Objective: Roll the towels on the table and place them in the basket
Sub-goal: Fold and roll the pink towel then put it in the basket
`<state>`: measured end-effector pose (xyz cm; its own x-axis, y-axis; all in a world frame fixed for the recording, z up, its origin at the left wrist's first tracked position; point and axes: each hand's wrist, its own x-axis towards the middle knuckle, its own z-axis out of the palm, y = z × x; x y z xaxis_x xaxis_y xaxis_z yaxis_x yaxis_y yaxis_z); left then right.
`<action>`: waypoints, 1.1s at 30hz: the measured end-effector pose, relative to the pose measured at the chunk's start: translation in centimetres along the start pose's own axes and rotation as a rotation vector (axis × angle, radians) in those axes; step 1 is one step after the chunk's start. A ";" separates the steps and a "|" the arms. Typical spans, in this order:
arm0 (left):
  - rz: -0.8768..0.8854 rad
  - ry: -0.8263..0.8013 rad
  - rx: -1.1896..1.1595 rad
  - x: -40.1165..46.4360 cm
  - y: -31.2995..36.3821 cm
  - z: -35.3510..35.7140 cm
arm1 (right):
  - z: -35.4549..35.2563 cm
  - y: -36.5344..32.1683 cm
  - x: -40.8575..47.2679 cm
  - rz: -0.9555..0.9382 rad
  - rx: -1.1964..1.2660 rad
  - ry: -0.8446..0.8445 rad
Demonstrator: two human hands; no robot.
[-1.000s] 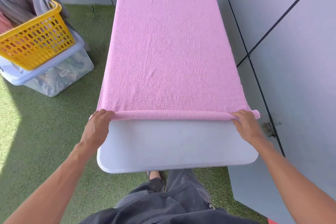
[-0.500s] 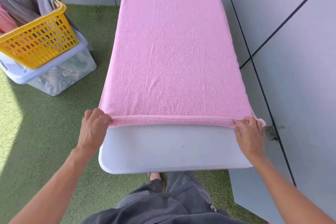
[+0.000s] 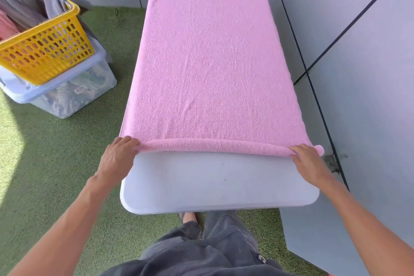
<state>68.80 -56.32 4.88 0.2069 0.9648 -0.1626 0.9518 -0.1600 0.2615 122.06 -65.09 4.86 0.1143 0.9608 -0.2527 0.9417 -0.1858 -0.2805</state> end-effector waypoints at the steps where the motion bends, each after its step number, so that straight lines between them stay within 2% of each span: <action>1: -0.004 -0.066 -0.075 0.1 -0.5 -0.4 | -0.7 0.3 -0.1 0.010 0.027 -0.074; 3: -0.069 -0.186 -0.256 0.3 -1.1 -1.3 | -1.7 0.7 0.1 0.097 0.133 -0.154; 5: -0.178 -0.253 -0.435 0.8 -1.4 -2.2 | -1.8 0.8 0.8 0.200 0.274 -0.009; 7: -0.285 -0.209 -0.549 1.2 -1.5 -2.2 | -0.8 0.4 0.7 0.234 0.224 0.170; 10: -0.257 0.059 -0.373 0.6 -0.9 -0.9 | 1.3 -1.0 -1.4 0.169 -0.035 0.306; 12: -0.136 0.172 -0.236 -0.8 -0.2 0.3 | 2.6 -1.7 -3.0 0.132 -0.033 0.372; 15: 0.011 0.223 -0.091 -2.8 0.5 1.7 | 4.2 -1.8 -4.6 0.090 0.038 0.422; 21: 0.028 0.181 -0.133 -2.0 1.1 0.8 | 3.0 -1.0 -2.6 0.058 0.041 0.227; 25: -0.053 0.122 -0.187 -2.4 0.1 0.3 | 0.8 -0.3 -1.1 -0.024 0.069 0.094; 28: -0.113 0.011 -0.263 -1.8 -0.5 0.0 | -1.5 -0.1 -0.5 0.081 0.248 -0.056; 31: -0.205 -0.078 -0.378 0.1 -0.5 -0.8 | -1.9 -0.6 0.8 0.210 0.327 -0.028; 33: -0.189 0.010 -0.290 0.7 -0.2 -0.9 | -1.3 -1.2 1.3 0.212 0.400 0.059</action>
<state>68.53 -55.46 5.60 0.0298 0.9739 -0.2248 0.8689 0.0860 0.4874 121.53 -63.40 6.12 0.3201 0.9007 -0.2936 0.7009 -0.4337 -0.5663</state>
